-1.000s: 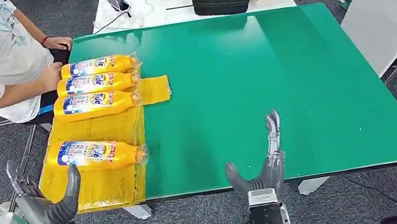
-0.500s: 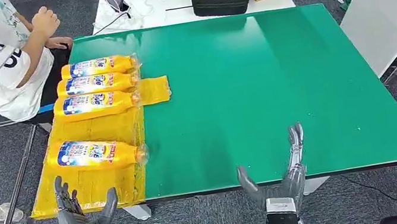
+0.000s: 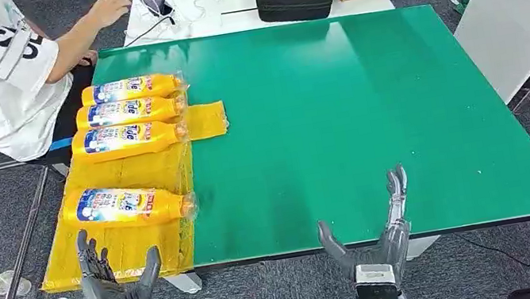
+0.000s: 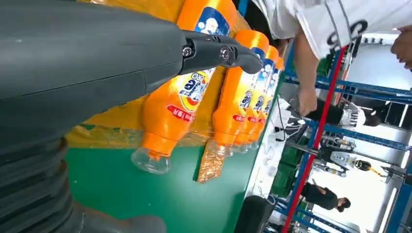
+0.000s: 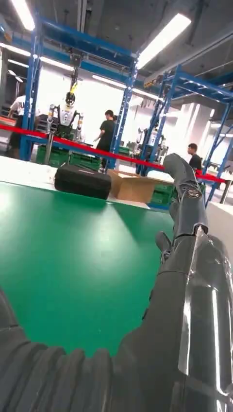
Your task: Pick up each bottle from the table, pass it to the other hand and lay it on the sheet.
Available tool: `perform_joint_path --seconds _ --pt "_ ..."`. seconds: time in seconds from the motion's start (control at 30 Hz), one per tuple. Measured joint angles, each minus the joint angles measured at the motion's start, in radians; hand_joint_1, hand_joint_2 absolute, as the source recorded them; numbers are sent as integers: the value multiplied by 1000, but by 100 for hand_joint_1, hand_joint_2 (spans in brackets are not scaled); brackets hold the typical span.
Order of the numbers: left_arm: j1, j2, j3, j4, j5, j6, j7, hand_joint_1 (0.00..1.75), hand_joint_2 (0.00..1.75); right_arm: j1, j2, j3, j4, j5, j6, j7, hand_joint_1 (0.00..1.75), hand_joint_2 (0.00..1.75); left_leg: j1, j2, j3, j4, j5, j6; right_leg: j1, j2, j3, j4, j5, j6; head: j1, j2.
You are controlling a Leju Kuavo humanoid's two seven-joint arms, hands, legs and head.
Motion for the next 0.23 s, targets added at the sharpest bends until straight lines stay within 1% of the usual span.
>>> perform_joint_path --seconds 0.23 --pt "-4 0 0 -2 4 -1 0 0 175 0 0 -3 0 0 0 0 0 175 0 0 0 0 0 0 0 0 0 0 0 0 0 0"
